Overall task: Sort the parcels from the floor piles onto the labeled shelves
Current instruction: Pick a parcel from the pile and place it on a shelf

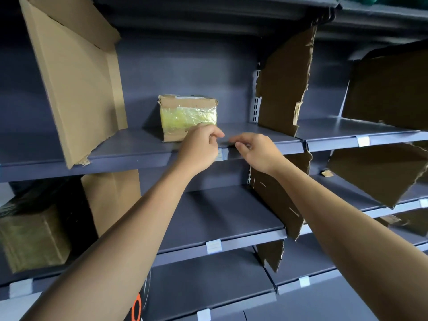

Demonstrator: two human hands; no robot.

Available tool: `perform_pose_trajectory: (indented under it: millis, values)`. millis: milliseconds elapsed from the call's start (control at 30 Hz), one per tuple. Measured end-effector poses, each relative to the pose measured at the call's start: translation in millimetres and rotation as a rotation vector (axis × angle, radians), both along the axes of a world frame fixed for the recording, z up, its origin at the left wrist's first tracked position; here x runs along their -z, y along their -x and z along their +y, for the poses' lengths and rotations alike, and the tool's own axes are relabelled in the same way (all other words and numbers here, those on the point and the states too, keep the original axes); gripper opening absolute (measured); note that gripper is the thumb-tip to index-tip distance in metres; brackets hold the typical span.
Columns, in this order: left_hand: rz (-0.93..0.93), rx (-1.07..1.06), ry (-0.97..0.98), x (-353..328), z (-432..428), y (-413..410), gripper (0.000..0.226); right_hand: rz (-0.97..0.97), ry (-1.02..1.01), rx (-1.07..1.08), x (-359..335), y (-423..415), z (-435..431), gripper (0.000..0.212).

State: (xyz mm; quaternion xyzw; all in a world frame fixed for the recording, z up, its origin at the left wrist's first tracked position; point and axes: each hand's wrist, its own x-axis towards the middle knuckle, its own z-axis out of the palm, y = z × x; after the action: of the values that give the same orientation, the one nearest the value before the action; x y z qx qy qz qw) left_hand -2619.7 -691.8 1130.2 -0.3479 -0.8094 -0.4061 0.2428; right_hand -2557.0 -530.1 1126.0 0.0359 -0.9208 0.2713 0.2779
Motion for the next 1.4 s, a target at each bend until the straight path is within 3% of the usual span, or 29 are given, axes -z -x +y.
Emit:
perform_pose_trajectory:
  millis: [400,767,1033,1400]
  values:
    - [0.023,0.178,0.019,14,161,-144,0.027,0.032,-0.004,0.162,5,-162,136,0.030]
    - [-0.057,0.434,0.087,50,409,-364,0.024,0.020,0.049,0.431,35,-410,346,0.026]
    - [-0.117,0.758,0.107,69,601,-507,0.025,0.042,0.096,0.775,56,-586,504,0.027]
    - [-0.164,1.174,0.155,93,888,-672,0.021,0.046,0.176,1.192,84,-752,731,0.025]
